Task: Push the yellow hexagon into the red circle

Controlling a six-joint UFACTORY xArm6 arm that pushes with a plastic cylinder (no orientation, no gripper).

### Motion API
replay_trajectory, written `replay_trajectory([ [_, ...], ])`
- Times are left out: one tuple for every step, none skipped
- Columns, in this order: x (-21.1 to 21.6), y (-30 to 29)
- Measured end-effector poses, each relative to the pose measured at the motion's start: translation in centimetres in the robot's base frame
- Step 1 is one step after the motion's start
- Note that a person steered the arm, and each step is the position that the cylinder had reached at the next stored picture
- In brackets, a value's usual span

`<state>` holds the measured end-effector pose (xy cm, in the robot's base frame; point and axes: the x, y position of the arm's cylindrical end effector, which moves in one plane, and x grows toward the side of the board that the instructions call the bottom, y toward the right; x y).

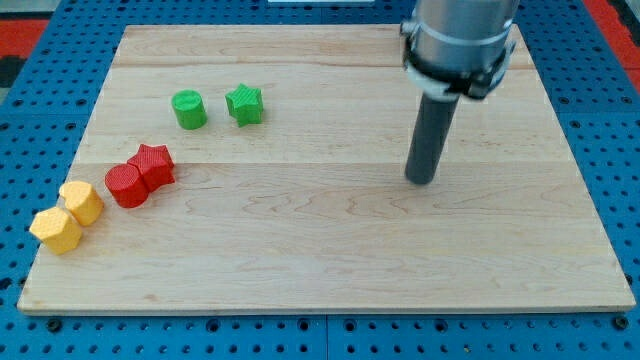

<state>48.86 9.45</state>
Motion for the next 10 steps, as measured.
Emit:
replay_trajectory([
  [7.1, -4.5],
  [12.9, -9.1],
  [13.0, -9.4],
  [13.0, -9.4],
  [13.0, -11.7],
  [12.5, -23.6],
  [9.9, -33.0],
  [8.1, -35.4],
  [9.5, -37.1],
  [9.8, -39.9],
])
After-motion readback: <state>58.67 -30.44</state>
